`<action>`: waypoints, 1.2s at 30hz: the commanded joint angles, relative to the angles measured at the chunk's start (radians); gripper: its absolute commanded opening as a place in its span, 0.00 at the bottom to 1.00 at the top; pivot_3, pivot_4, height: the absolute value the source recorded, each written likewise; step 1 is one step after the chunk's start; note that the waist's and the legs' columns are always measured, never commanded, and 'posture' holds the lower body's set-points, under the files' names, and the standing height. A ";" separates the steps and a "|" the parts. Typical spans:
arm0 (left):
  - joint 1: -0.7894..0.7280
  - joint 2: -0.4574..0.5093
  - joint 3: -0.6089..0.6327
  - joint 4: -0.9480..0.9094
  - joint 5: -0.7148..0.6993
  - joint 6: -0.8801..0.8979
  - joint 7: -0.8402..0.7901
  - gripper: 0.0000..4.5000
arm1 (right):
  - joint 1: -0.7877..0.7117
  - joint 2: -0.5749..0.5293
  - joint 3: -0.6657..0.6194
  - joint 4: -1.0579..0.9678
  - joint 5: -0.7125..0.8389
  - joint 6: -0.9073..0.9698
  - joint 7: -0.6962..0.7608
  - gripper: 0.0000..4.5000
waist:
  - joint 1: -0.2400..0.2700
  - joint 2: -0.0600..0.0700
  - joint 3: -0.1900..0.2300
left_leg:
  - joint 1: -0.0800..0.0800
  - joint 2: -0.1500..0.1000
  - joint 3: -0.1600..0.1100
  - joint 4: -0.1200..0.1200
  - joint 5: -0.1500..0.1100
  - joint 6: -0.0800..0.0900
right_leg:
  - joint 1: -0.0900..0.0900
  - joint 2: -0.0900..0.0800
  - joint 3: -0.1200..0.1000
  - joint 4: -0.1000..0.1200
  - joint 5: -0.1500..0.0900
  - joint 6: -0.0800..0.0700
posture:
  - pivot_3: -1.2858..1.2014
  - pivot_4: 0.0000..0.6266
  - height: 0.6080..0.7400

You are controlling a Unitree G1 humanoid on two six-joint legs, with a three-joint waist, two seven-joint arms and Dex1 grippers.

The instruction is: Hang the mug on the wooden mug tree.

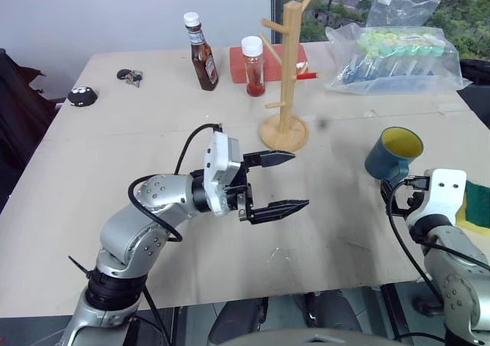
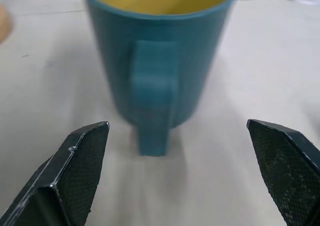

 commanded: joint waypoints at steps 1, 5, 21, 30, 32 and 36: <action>-0.009 -0.001 0.007 -0.019 -0.006 -0.008 0.001 1.00 | -0.013 0.012 0.020 -0.012 -0.038 -0.037 -0.024 1.00 | -0.001 0.000 0.000 | 0.000 0.000 0.000 0.000 0.000 0.000 | 0.000 0.000 0.000 0.000 0.000 0.000 | 0.52 0.24 1.00; -0.009 -0.003 0.008 -0.018 -0.005 -0.012 0.007 1.00 | -0.028 0.045 0.048 0.021 -0.077 -0.070 -0.049 1.00 | -0.002 0.000 0.000 | 0.000 0.000 0.000 0.000 0.000 0.000 | 0.000 0.001 0.000 0.000 0.000 0.000 | 0.52 0.24 1.00; 0.006 0.003 0.017 -0.032 -0.002 -0.016 0.019 1.00 | -0.074 0.111 0.069 0.097 -0.157 -0.122 -0.072 0.86 | -0.002 0.000 0.000 | 0.000 0.000 0.000 0.000 0.000 0.000 | 0.000 0.001 0.000 0.000 0.000 -0.001 | 0.52 0.24 1.00; 0.016 0.005 0.016 -0.040 -0.007 -0.012 0.033 1.00 | -0.061 0.126 0.067 0.079 -0.190 -0.099 -0.090 0.59 | -0.002 0.000 0.000 | 0.000 0.000 0.000 0.000 0.000 0.000 | 0.000 0.001 0.000 0.000 0.000 -0.001 | 0.52 0.24 1.00; 0.017 0.005 0.015 -0.041 -0.008 -0.011 0.034 1.00 | -0.061 0.124 0.059 0.080 -0.198 -0.093 -0.096 0.59 | -0.002 0.000 0.000 | 0.000 0.000 0.000 0.000 0.000 0.000 | 0.000 0.001 0.000 0.000 0.000 -0.001 | 0.52 0.24 1.00; 0.017 0.003 0.014 -0.043 -0.008 -0.010 0.037 1.00 | -0.069 0.123 0.049 0.087 -0.219 -0.085 -0.110 0.59 | -0.002 0.000 0.000 | 0.000 0.000 0.000 0.000 0.000 0.000 | 0.000 0.001 0.000 0.000 0.000 -0.001 | 0.52 0.24 1.00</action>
